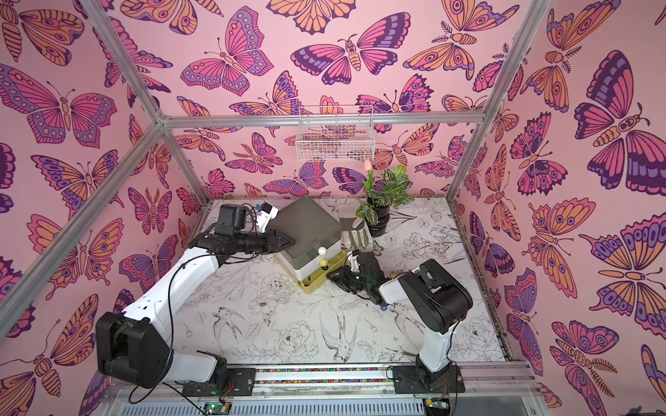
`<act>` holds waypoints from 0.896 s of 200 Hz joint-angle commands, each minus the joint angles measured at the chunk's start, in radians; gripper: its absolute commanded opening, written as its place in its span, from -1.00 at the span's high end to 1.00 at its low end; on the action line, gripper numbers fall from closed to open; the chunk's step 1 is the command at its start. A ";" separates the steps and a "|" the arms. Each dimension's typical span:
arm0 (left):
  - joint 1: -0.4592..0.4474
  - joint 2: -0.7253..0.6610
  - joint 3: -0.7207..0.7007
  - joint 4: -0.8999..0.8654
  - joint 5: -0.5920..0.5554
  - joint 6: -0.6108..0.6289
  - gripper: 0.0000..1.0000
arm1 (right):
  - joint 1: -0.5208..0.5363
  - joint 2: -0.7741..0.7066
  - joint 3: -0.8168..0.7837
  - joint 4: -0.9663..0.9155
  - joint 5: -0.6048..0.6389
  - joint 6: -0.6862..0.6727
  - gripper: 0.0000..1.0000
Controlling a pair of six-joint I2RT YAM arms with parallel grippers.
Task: Take the keys out of the drawer
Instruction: Open the drawer in the storage box.
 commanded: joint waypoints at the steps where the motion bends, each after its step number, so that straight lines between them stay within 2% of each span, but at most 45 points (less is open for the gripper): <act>1: 0.008 -0.009 -0.007 -0.069 -0.033 -0.003 0.26 | -0.015 -0.036 -0.023 -0.004 0.025 -0.024 0.64; 58: 0.008 -0.016 -0.008 -0.072 -0.036 -0.006 0.26 | -0.018 -0.083 -0.057 -0.039 0.034 -0.036 0.66; 179: 0.008 -0.010 -0.020 -0.072 -0.038 0.013 0.26 | -0.023 -0.212 -0.065 -0.235 0.064 -0.111 0.68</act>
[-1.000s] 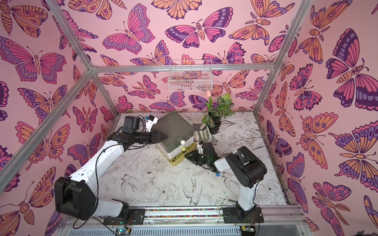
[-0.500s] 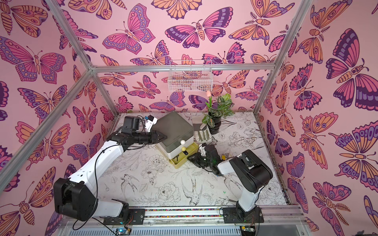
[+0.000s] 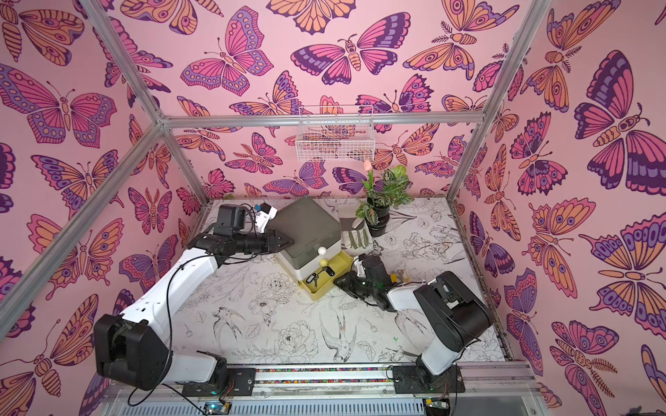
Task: Take the keys out of the drawer
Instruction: Open the drawer in the storage box.
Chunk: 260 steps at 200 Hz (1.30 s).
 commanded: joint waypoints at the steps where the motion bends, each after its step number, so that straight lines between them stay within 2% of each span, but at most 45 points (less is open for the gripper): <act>1: 0.008 0.002 -0.020 -0.060 -0.018 0.016 0.26 | -0.016 -0.046 0.006 -0.051 0.021 -0.036 0.67; 260: 0.007 0.000 -0.018 -0.055 -0.022 0.003 0.27 | -0.052 -0.283 -0.168 -0.162 0.047 -0.063 0.70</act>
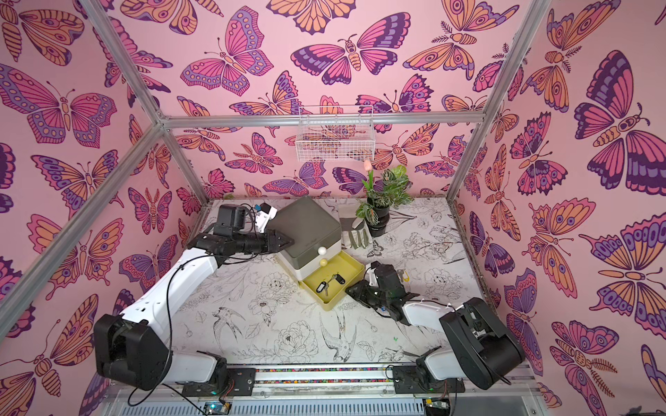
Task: Take the keys out of the drawer
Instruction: Open the drawer in the storage box.
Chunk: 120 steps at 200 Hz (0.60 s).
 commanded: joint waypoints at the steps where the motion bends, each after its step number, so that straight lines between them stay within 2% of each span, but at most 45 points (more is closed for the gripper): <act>1: 0.008 0.000 -0.017 -0.055 -0.021 0.004 0.27 | -0.008 -0.031 -0.012 -0.022 0.018 -0.008 0.70; 120: 0.006 0.005 -0.017 -0.043 -0.018 -0.004 0.27 | -0.007 -0.068 -0.069 -0.012 0.021 0.015 0.69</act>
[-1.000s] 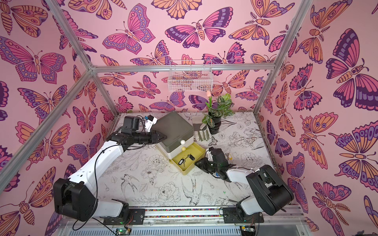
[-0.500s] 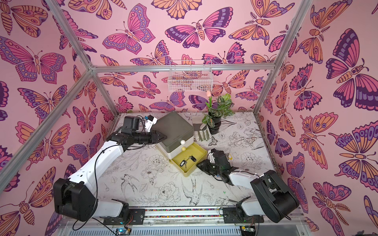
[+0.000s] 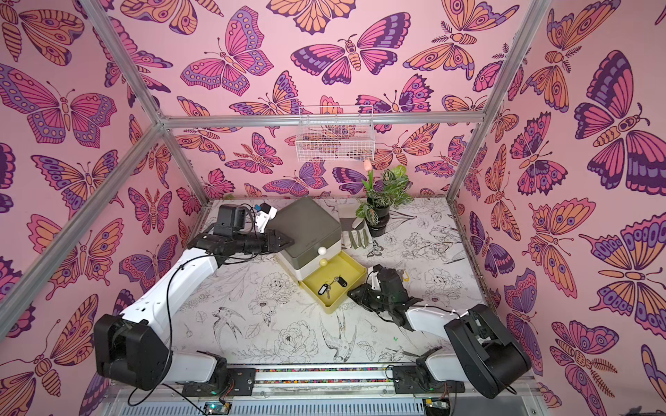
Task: Take the keys out of the drawer
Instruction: Open the drawer in the storage box.
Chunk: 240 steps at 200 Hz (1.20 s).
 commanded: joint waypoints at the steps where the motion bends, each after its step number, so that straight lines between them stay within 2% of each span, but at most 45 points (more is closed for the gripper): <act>1: 0.006 0.004 -0.017 -0.044 -0.018 -0.001 0.27 | -0.006 -0.017 -0.016 -0.021 0.018 0.010 0.69; 89: 0.005 0.015 -0.007 -0.038 -0.016 -0.008 0.27 | -0.007 -0.059 -0.041 -0.047 0.027 0.008 0.67; 157: 0.001 0.021 0.000 -0.036 -0.015 -0.010 0.27 | -0.006 -0.137 -0.036 -0.163 0.051 -0.020 0.13; 183: 0.000 0.021 0.003 -0.037 -0.013 -0.011 0.27 | -0.007 -0.218 -0.035 -0.263 0.070 -0.036 0.02; 203: -0.001 0.020 0.007 -0.036 -0.012 -0.011 0.27 | -0.006 -0.310 -0.004 -0.406 0.095 -0.061 -0.04; 240: -0.002 0.021 0.010 -0.033 -0.009 -0.010 0.27 | -0.006 -0.410 0.184 -0.733 0.167 -0.153 -0.05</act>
